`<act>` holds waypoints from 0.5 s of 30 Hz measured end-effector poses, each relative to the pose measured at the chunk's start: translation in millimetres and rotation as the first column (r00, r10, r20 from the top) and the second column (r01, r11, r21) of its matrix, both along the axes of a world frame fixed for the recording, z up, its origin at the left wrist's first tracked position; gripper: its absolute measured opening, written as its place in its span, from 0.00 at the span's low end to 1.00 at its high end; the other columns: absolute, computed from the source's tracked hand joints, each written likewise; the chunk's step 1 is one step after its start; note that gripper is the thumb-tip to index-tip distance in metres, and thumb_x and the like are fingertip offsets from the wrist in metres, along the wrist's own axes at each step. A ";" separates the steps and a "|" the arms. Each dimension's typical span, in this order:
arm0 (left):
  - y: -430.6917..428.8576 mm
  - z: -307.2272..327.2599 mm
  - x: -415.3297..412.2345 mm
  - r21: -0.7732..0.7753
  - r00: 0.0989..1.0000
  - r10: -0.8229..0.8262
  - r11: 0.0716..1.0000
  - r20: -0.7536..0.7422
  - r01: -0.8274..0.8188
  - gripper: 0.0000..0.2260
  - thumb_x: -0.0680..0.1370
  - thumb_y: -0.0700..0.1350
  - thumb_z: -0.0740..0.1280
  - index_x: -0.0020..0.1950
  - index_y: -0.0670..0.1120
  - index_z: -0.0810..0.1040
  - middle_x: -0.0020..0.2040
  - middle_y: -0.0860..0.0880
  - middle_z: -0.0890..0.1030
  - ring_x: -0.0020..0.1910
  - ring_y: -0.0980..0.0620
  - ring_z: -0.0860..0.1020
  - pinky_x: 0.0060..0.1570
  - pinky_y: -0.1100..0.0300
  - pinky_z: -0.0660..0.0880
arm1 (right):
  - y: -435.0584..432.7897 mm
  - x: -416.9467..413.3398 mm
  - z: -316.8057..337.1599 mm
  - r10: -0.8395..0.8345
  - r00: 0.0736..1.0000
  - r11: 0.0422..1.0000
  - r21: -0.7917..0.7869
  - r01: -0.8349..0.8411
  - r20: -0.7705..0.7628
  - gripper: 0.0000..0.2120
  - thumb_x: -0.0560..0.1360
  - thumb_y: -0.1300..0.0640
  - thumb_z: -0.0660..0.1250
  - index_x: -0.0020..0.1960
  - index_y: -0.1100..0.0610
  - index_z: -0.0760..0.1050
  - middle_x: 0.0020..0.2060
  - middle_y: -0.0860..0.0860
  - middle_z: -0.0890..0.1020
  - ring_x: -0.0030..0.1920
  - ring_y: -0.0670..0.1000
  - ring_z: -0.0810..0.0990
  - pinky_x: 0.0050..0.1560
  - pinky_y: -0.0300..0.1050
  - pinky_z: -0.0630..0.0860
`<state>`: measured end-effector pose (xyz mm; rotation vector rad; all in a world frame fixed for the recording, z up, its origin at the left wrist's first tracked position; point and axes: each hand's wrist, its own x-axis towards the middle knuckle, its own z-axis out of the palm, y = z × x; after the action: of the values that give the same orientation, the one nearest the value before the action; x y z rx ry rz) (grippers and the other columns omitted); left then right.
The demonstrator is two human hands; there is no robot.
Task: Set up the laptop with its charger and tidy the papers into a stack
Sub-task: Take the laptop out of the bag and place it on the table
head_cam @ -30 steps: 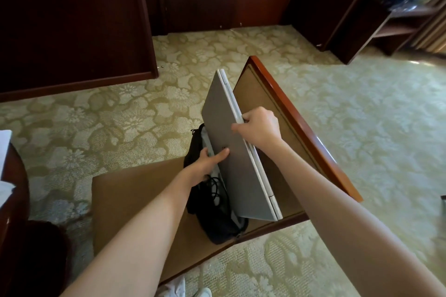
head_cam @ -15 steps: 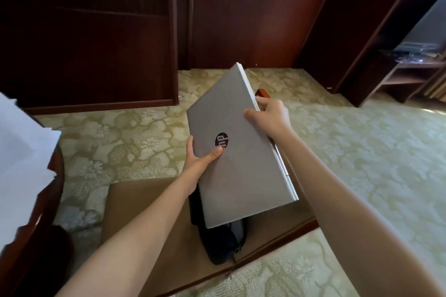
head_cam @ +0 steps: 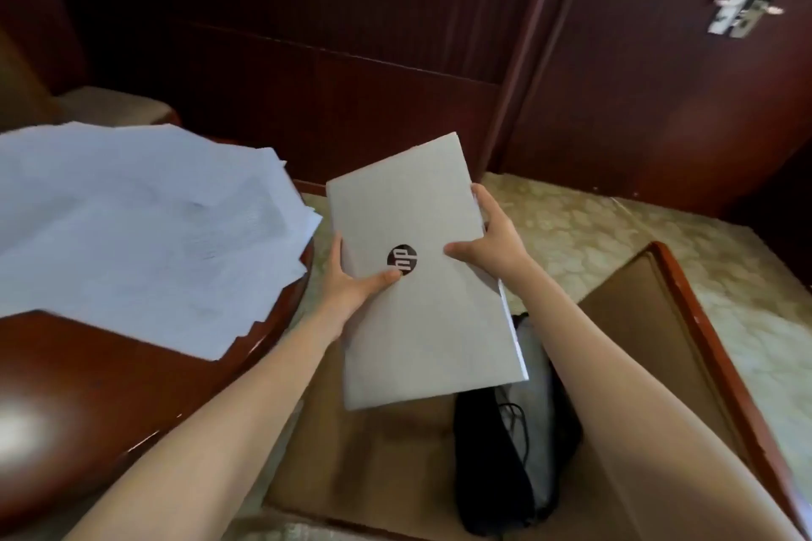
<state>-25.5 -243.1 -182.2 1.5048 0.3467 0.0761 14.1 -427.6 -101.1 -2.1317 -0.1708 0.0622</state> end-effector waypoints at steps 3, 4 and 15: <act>54.0 0.7 -15.9 0.024 0.995 0.103 0.994 -0.011 -0.103 0.51 0.62 0.47 0.80 0.76 0.53 0.53 0.73 0.53 0.64 0.69 0.51 0.66 0.68 0.52 0.65 | 49.4 3.1 -5.4 0.143 0.988 0.985 0.106 -0.137 -0.052 0.35 0.63 0.72 0.72 0.63 0.48 0.67 0.50 0.50 0.79 0.51 0.53 0.79 0.53 0.56 0.79; 71.8 1.2 -21.9 0.040 0.991 0.133 0.990 -0.011 -0.133 0.50 0.62 0.47 0.80 0.76 0.54 0.53 0.72 0.53 0.64 0.69 0.51 0.66 0.68 0.53 0.66 | 67.4 2.2 -6.5 0.176 0.982 0.977 0.138 -0.165 -0.070 0.35 0.63 0.73 0.71 0.64 0.50 0.66 0.51 0.51 0.79 0.51 0.53 0.79 0.51 0.54 0.79; 237.4 3.3 -98.7 0.067 0.934 0.356 0.933 -0.019 -0.354 0.49 0.64 0.41 0.79 0.77 0.53 0.52 0.73 0.54 0.62 0.71 0.53 0.64 0.69 0.55 0.64 | 251.1 -24.3 -20.4 0.405 0.892 0.901 0.253 -0.352 -0.201 0.42 0.67 0.75 0.70 0.73 0.52 0.58 0.57 0.50 0.75 0.52 0.51 0.76 0.39 0.35 0.76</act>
<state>-124.2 -5.7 -178.9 1.4914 0.6448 0.3542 -10.2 -176.6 -121.5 -1.8319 -0.4271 0.5209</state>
